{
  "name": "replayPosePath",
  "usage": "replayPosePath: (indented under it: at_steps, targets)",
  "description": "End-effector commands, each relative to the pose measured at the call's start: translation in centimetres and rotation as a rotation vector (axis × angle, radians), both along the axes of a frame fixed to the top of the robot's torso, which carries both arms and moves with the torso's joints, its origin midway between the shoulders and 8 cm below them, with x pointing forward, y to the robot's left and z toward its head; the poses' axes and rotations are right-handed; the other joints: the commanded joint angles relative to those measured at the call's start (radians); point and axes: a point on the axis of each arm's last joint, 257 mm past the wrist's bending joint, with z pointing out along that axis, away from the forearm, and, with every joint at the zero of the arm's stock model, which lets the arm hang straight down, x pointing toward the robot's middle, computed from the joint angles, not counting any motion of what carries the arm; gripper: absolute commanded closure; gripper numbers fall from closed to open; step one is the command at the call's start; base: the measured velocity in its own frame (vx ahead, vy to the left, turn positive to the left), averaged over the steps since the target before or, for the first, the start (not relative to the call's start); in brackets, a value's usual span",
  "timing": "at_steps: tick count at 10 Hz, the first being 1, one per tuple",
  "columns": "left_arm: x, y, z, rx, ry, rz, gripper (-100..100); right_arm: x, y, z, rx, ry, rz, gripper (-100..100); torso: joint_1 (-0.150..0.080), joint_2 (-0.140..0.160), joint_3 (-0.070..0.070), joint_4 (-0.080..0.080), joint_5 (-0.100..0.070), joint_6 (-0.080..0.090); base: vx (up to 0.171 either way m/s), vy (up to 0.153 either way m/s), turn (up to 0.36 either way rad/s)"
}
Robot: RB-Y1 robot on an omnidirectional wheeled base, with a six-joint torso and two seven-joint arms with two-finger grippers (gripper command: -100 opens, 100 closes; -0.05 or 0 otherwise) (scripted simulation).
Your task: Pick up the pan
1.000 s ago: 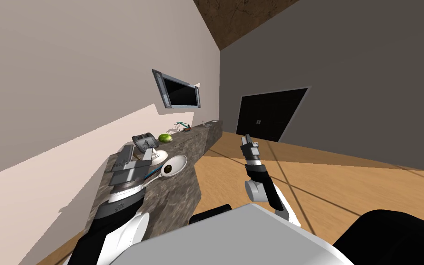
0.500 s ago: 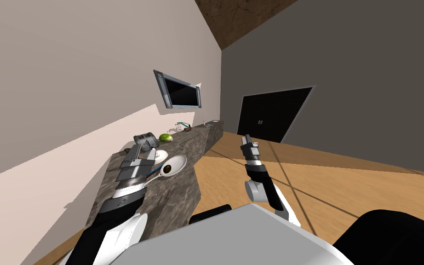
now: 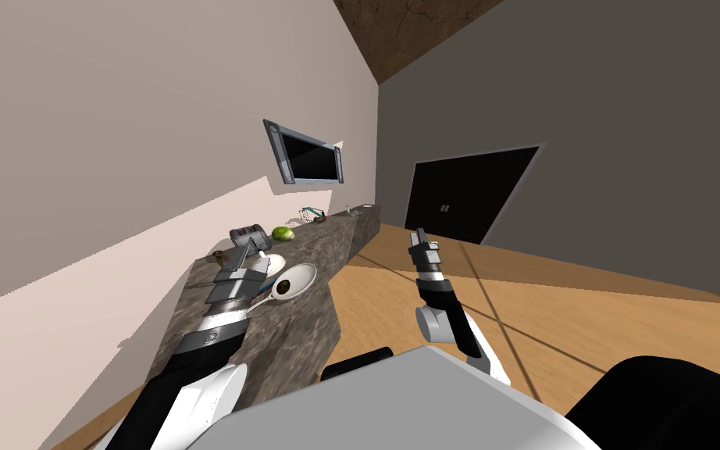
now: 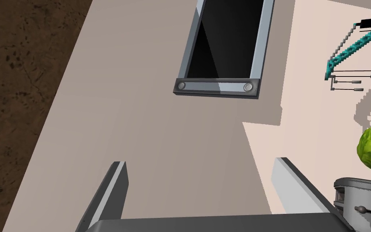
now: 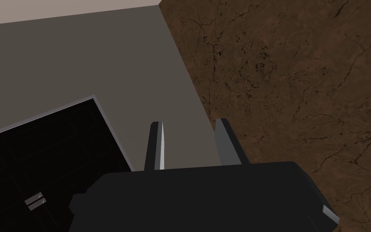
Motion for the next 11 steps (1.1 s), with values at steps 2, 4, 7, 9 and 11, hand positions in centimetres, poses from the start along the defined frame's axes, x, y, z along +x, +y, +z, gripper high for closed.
replayPosePath:
  at_steps: [2,4,7,9,11]
  targets:
    - [0.9,0.4,-1.4,-0.02,0.072,-0.012,-100,0.0,0.0,0.0,0.0,0.0,0.0,0,0.0,0.0,0.0,0.0,0.0,0.0,0.015,-0.035,0.037]
    - [1.5,0.5,-2.5,-0.035,0.124,-0.02,-100,0.0,0.0,0.0,0.0,0.0,0.0,0,0.0,0.0,0.0,0.0,0.0,0.0,0.019,-0.035,0.036]
    - [2.4,0.8,-4.4,-0.053,0.207,-0.024,-100,0.0,0.0,0.0,0.0,0.0,0.0,0,0.0,-0.001,0.0,0.0,0.0,0.0,0.019,-0.031,0.036]
    - [3.0,0.9,-5.8,-0.069,0.265,-0.032,-100,0.0,0.0,0.0,0.0,0.0,0.0,0,0.0,0.0,0.0,0.0,0.0,0.0,0.019,-0.036,0.046]
    - [3.5,1.1,-7.3,-0.087,0.33,-0.04,-100,0.0,0.0,0.0,0.0,0.0,0.0,0,0.0,-0.001,0.0,0.0,0.0,0.0,0.025,-0.031,0.037]
